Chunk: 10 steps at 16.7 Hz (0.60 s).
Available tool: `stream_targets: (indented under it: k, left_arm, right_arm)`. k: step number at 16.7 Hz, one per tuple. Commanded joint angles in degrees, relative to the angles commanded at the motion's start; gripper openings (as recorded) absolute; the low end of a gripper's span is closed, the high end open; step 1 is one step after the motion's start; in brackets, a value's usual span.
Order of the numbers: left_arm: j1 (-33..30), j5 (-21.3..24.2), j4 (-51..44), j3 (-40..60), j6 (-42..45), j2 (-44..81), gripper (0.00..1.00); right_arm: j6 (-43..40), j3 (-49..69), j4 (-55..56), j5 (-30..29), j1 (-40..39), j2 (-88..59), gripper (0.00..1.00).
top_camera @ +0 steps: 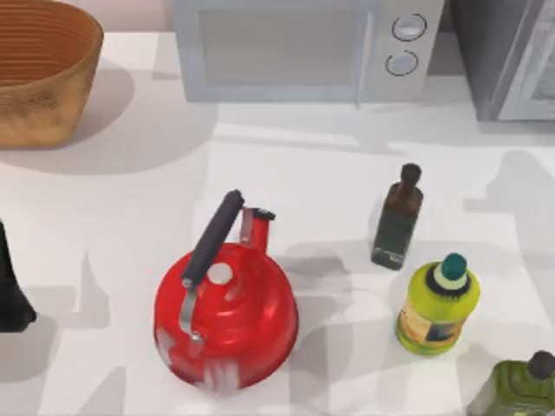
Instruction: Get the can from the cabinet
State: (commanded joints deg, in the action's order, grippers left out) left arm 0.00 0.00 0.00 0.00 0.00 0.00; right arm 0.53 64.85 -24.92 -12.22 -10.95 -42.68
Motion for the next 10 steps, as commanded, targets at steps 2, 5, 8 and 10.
stream_targets:
  k: [2,5,8,10]
  left_arm:
    - [0.00,0.00,0.00,0.00,0.00,0.00,1.00]
    - [0.00,0.00,0.00,0.00,0.00,0.00,1.00]
    - [0.00,0.00,0.00,0.00,0.00,0.00,1.00]
    - [0.00,0.00,0.00,0.00,0.00,0.00,1.00]
  right_arm:
    - [-0.07,-10.80,4.03,2.01,1.68,6.85,0.00]
    - [-0.19,-27.01,10.22,5.11,4.26,17.37,0.00]
    - [-0.30,-41.97,16.03,7.98,6.72,27.27,0.00]
    - [-0.37,-50.52,19.35,9.60,8.20,32.96,0.00]
